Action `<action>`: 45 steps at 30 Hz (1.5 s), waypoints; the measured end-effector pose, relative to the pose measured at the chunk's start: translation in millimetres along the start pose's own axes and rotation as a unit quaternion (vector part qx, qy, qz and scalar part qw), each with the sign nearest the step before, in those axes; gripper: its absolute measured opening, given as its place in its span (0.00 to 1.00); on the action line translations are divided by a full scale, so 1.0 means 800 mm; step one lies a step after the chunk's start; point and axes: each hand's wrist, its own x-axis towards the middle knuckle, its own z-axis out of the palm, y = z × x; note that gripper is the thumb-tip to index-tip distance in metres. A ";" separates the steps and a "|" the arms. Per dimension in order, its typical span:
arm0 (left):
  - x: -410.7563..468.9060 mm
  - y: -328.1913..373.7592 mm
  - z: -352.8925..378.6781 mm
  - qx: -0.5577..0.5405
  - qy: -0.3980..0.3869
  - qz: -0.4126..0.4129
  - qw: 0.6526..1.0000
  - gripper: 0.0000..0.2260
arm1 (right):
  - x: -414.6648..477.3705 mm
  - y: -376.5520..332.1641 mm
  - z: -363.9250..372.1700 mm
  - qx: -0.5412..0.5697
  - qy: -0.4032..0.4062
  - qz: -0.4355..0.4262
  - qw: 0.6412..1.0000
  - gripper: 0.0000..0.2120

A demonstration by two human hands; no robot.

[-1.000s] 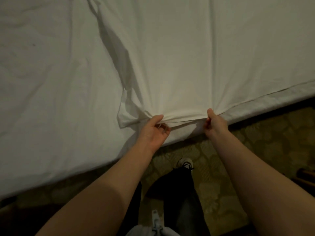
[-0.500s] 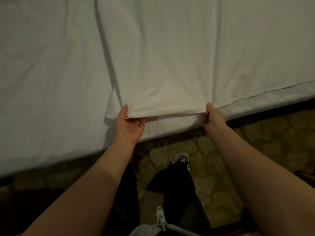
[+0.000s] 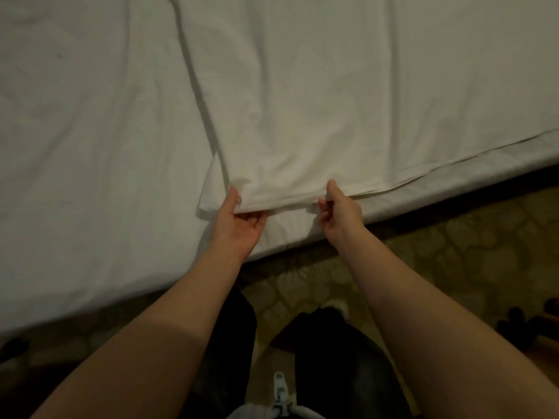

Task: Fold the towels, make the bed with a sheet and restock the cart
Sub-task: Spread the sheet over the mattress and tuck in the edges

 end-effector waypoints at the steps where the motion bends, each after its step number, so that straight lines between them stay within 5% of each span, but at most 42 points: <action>1: 0.001 -0.001 -0.001 -0.004 -0.002 0.008 1.000 0.07 | -0.001 0.005 0.002 0.003 -0.003 -0.011 1.000 0.09; 15: 0.016 -0.013 -0.024 -0.030 -0.080 0.130 0.988 0.12 | 0.012 0.033 -0.027 -0.096 -0.048 -0.156 0.982 0.16; 22: 0.053 0.011 -0.025 -0.023 -0.109 0.301 0.947 0.09 | 0.028 0.048 -0.026 -0.085 -0.057 -0.245 0.964 0.15; 27: 0.067 -0.008 -0.037 0.132 -0.049 0.488 0.861 0.08 | 0.027 0.055 -0.038 -0.049 -0.126 -0.285 0.949 0.12; 32: 0.059 -0.012 -0.047 0.207 -0.002 0.554 0.806 0.18 | 0.018 0.058 -0.044 -0.057 -0.151 -0.306 0.938 0.11; 37: 0.036 -0.012 -0.063 0.183 0.010 0.546 0.817 0.12 | 0.013 0.053 -0.050 -0.061 -0.167 -0.282 0.943 0.12; 45: 0.030 -0.016 -0.103 0.214 0.066 0.587 0.778 0.16 | 0.016 0.055 -0.052 -0.058 -0.180 -0.293 0.937 0.12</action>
